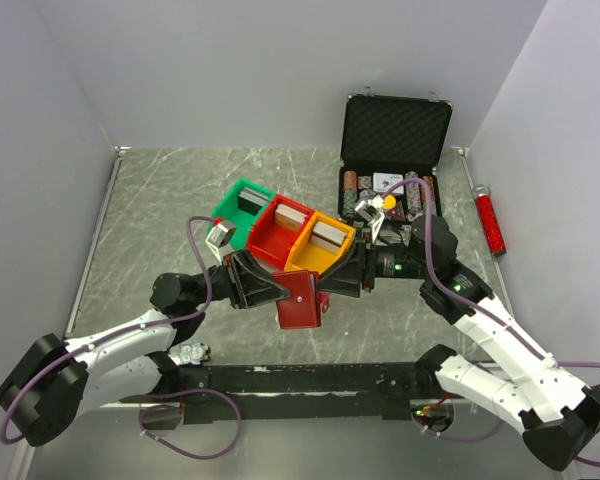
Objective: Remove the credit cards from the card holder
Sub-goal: Open the card holder.
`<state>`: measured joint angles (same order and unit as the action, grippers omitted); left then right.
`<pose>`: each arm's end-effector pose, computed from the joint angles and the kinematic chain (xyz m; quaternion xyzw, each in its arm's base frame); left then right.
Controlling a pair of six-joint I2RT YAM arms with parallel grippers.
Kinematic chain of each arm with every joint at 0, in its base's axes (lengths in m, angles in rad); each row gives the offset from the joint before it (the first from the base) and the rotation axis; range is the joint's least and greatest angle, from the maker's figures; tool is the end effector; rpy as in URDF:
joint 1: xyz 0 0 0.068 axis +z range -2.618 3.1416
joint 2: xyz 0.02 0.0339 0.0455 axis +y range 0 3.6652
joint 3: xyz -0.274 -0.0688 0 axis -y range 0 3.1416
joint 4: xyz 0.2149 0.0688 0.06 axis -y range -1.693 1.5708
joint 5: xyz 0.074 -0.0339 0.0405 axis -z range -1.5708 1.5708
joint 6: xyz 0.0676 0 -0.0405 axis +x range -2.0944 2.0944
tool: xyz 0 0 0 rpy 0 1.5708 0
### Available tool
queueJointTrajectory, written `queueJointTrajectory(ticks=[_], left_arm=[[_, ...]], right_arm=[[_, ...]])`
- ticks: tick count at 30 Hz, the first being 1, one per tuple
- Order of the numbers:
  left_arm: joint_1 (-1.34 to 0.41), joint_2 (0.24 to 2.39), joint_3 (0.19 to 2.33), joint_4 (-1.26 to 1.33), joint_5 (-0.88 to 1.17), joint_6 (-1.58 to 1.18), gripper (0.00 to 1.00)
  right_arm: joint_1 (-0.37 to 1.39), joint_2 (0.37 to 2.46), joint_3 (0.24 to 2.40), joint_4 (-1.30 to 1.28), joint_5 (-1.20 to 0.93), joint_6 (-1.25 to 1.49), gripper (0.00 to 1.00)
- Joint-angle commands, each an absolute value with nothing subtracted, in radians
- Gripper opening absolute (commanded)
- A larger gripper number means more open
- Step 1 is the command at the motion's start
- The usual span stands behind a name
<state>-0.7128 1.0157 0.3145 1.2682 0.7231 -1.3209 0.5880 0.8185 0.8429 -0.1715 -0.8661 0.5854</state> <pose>0.1097 -0.1540 0.3205 0.1612 0.5222 -0.7869 0.2866 0.1068 0.1331 0.3615 -0.2750 0.6869 0.5929 0.3179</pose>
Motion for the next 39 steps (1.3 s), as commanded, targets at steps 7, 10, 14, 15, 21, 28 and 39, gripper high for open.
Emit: queueJointTrajectory(ticks=[7, 10, 14, 15, 21, 28, 39], left_arm=[[-0.709, 0.997, 0.368, 1.347, 0.726, -1.312, 0.01], [-0.71, 1.008, 0.37, 1.359, 0.726, -1.315, 0.01], [-0.709, 1.031, 0.374, 1.382, 0.726, -1.324, 0.01], [-0.71, 1.037, 0.379, 1.387, 0.729, -1.327, 0.01], [-0.713, 1.081, 0.403, 1.41, 0.739, -1.336, 0.01], [-0.713, 1.056, 0.402, 1.312, 0.735, -1.298, 0.64], [-0.713, 0.966, 0.413, 1.049, 0.637, -1.184, 0.88]], right_arm=[[0.586, 0.864, 0.831, -0.054, -0.991, 0.637, 0.51], [0.594, 0.87, 0.833, -0.064, -0.993, 0.629, 0.5], [0.607, 0.874, 0.834, -0.069, -1.002, 0.624, 0.47], [0.612, 0.88, 0.834, -0.068, -1.006, 0.623, 0.46], [0.638, 0.902, 0.845, -0.071, -1.002, 0.617, 0.35], [0.638, 0.887, 0.893, -0.165, -0.948, 0.562, 0.0], [0.699, 0.929, 1.146, -0.629, -0.527, 0.341, 0.0]])
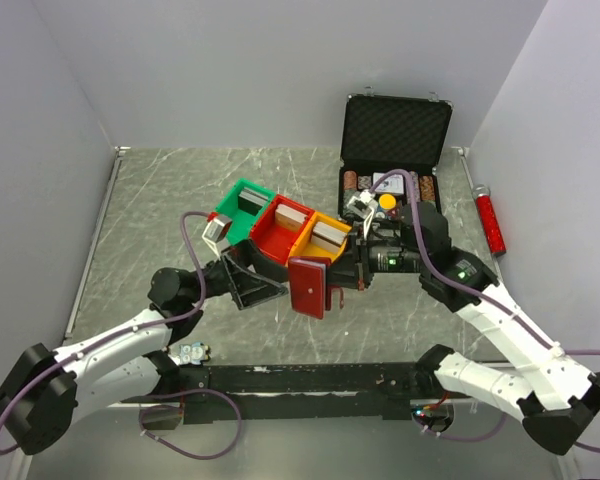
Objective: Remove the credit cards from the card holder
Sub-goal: Open the card holder.
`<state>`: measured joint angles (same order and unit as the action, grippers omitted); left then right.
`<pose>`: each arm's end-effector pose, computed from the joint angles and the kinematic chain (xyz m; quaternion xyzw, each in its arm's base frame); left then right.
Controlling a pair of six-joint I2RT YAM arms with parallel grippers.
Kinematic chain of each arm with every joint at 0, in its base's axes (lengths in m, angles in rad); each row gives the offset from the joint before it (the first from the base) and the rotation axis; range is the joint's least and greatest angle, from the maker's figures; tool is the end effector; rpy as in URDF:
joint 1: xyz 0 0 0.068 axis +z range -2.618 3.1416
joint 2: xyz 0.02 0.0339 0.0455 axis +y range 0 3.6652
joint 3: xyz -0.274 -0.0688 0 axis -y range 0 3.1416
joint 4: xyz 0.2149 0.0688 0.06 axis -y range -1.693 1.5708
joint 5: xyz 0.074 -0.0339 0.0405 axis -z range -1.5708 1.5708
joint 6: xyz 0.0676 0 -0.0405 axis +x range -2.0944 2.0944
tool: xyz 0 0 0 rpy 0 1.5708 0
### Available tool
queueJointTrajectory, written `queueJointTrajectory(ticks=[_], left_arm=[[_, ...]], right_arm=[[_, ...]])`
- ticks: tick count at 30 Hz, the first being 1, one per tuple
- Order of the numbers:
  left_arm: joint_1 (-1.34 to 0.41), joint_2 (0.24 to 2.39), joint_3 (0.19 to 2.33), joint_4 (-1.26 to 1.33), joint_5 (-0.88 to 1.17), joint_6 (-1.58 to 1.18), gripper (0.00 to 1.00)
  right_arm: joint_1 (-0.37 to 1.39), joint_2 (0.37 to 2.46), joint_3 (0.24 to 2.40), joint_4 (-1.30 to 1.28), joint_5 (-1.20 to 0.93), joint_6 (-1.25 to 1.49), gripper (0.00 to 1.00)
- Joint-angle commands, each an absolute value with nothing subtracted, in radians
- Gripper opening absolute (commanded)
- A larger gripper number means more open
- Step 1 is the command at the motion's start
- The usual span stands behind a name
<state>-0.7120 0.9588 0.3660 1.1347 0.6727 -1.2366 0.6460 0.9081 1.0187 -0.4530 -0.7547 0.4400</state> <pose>0.1110 -0.1515 0.3329 0.1571 0.5231 -0.7711 0.3273 0.1114 0.1420 0.3715 -0.2893 0.7339 0.5346 0.3031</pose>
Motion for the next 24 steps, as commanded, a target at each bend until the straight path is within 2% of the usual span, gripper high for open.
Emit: queueJointTrajectory(ticks=[1, 4, 5, 7, 13, 20, 24], left_arm=[[-0.715, 0.98, 0.419, 1.043, 0.635, -1.183, 0.88], [-0.715, 1.034, 0.434, 1.032, 0.635, -1.193, 0.89], [-0.716, 1.048, 0.439, 1.037, 0.635, -1.198, 0.96], [-0.716, 1.068, 0.436, 1.072, 0.631, -1.21, 0.99], [-0.719, 1.045, 0.428, 1.072, 0.617, -1.189, 0.99], [-0.718, 0.963, 0.411, 0.948, 0.575, -1.135, 0.99], [-0.719, 0.976, 0.423, 0.907, 0.566, -1.117, 0.99]], right_arm=[[0.724, 0.94, 1.172, -0.656, -0.456, 0.334, 0.0], [0.833, 0.992, 1.256, -0.757, -0.258, 0.316, 0.0], [0.862, 1.015, 1.282, -0.788, -0.203, 0.311, 0.0], [0.882, 1.031, 1.311, -0.827, -0.135, 0.313, 0.0], [0.885, 1.025, 1.309, -0.828, -0.115, 0.318, 0.0], [0.885, 1.022, 1.324, -0.848, -0.074, 0.324, 0.0], [0.948, 1.058, 1.364, -0.885, -0.006, 0.324, 0.0]])
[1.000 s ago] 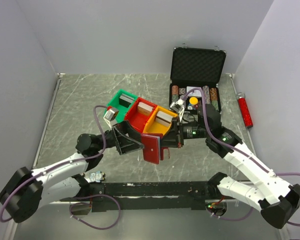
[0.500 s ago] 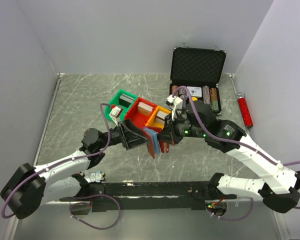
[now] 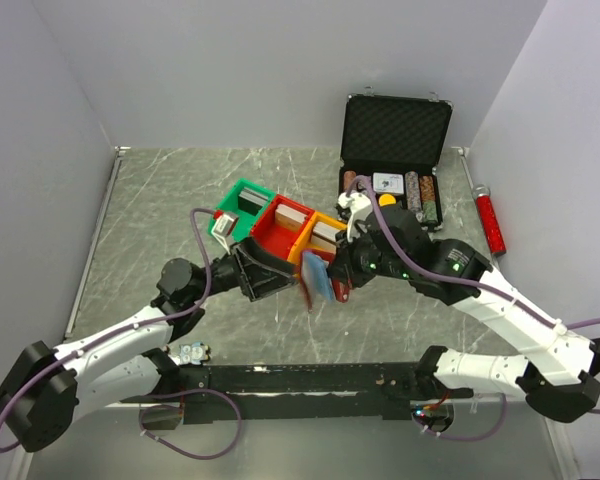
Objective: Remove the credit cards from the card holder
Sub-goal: Open the card holder.
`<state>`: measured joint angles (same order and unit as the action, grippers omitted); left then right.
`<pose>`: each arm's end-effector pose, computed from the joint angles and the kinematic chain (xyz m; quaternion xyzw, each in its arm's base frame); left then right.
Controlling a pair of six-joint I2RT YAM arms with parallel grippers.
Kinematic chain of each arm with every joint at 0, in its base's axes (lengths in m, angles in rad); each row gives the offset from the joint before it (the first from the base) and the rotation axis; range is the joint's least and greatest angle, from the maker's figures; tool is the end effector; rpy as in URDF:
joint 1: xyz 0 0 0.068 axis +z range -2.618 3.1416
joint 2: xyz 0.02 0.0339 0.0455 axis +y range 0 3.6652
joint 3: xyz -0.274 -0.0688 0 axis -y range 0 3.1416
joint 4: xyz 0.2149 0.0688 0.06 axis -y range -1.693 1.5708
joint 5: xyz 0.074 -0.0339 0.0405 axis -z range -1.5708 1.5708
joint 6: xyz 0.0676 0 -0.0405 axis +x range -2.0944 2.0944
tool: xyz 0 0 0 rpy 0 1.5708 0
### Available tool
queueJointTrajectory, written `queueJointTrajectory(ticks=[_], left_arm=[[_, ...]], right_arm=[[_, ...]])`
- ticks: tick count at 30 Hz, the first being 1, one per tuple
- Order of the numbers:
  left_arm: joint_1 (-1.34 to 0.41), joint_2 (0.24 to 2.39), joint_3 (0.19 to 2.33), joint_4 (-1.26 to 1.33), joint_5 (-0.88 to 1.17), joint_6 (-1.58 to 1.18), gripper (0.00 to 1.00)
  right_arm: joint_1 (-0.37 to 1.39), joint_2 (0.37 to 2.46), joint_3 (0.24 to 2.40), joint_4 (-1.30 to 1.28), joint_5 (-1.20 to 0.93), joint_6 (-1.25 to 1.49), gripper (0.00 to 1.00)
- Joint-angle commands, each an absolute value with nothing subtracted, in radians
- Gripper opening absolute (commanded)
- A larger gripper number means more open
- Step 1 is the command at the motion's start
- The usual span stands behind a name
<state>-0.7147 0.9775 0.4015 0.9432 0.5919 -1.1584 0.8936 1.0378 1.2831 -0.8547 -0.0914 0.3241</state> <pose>0.1272 -0.1603 0.3206 0.1154 0.5811 -0.7330 0.3342 0.1146 0.1524 0.3790 -0.2691 0.8441 0.2974 0.3557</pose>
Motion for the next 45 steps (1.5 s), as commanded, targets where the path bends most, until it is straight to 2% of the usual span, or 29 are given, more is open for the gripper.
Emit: queueJointTrajectory(ticks=[1, 12, 27, 35, 39, 41, 45], left_arm=[[-0.719, 0.985, 0.426, 0.904, 0.565, -1.117, 0.99], [-0.749, 1.031, 0.436, 0.923, 0.568, -1.114, 0.99], [-0.749, 0.835, 0.405, 0.764, 0.532, -1.065, 0.98], [-0.749, 0.851, 0.416, 0.738, 0.529, -1.035, 0.87], [-0.747, 0.851, 0.423, 0.706, 0.508, -1.012, 0.79], [-0.749, 0.844, 0.416, 0.713, 0.506, -1.011, 0.71], [-0.749, 0.827, 0.405, 0.73, 0.502, -1.022, 0.74]], right_arm=[[0.953, 1.057, 1.37, -0.888, -0.002, 0.327, 0.0], [0.962, 1.049, 1.358, -0.851, -0.021, 0.345, 0.0], [0.833, 0.985, 1.246, -0.73, -0.25, 0.37, 0.0], [0.831, 0.979, 1.247, -0.707, -0.316, 0.388, 0.0], [0.831, 0.969, 1.243, -0.703, -0.325, 0.394, 0.0], [0.83, 0.965, 1.238, -0.698, -0.327, 0.396, 0.0], [0.804, 0.96, 1.224, -0.684, -0.36, 0.4, 0.0]])
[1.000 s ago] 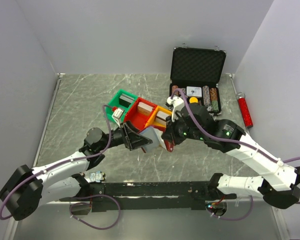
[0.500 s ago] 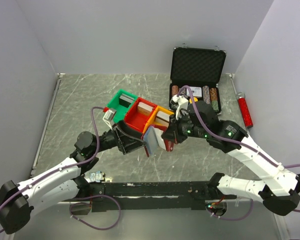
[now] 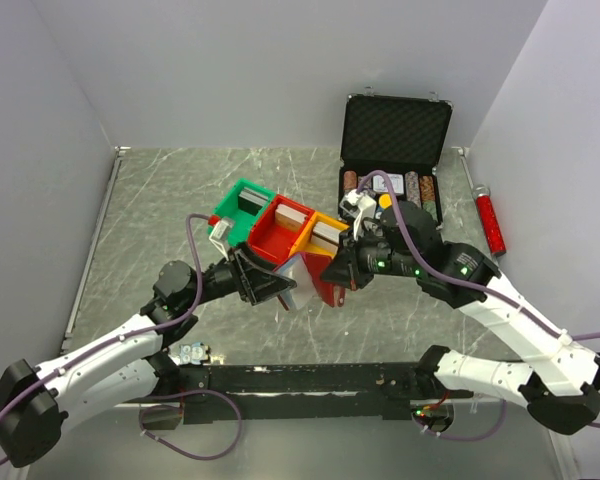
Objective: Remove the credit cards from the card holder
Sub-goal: Open the card holder.
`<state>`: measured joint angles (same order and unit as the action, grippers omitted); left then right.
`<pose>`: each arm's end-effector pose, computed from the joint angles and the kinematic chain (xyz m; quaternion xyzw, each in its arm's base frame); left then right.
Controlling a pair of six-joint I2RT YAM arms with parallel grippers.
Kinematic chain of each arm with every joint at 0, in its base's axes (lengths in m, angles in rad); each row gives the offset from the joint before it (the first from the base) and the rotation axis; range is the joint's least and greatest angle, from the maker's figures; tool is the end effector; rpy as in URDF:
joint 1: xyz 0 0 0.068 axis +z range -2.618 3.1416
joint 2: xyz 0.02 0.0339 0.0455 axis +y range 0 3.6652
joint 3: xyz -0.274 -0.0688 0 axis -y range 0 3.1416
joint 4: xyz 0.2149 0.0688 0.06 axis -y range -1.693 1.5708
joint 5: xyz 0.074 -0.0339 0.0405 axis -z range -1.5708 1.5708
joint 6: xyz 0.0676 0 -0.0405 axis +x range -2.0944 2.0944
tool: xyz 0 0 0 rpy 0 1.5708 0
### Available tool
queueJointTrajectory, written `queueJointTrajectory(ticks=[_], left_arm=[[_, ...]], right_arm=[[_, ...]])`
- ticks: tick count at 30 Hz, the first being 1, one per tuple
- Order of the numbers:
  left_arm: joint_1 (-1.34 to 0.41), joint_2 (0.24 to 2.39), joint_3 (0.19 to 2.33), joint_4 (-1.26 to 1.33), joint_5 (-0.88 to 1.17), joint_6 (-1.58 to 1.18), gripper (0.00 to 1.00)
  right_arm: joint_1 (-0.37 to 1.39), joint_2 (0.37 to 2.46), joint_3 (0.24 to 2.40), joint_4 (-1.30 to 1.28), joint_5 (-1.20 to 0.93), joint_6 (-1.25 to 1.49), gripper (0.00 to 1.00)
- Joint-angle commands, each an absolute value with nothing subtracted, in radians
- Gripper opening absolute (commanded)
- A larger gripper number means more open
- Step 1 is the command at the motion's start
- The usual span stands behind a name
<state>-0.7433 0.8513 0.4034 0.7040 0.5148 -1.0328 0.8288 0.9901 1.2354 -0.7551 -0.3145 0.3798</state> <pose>0.1156 -0.1515 0.3142 0.1142 0.6138 -0.6921 0.3623 0.1091 0.1500 0.3855 -0.2669 0.8129 0.3951 0.3345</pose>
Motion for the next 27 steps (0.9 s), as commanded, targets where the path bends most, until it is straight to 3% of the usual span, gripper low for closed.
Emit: queueJointTrajectory(ticks=[1, 15, 27], left_arm=[[-0.747, 0.821, 0.405, 0.727, 0.502, -1.023, 0.74], [-0.749, 0.761, 0.422, 0.657, 0.511, -1.012, 0.71], [-0.749, 0.793, 0.42, 0.689, 0.531, -1.012, 0.4]], right_arm=[[0.798, 0.96, 1.22, -0.681, -0.37, 0.402, 0.0], [0.723, 0.95, 1.146, -0.618, -0.468, 0.426, 0.0], [0.713, 0.943, 1.151, -0.621, -0.48, 0.426, 0.0]])
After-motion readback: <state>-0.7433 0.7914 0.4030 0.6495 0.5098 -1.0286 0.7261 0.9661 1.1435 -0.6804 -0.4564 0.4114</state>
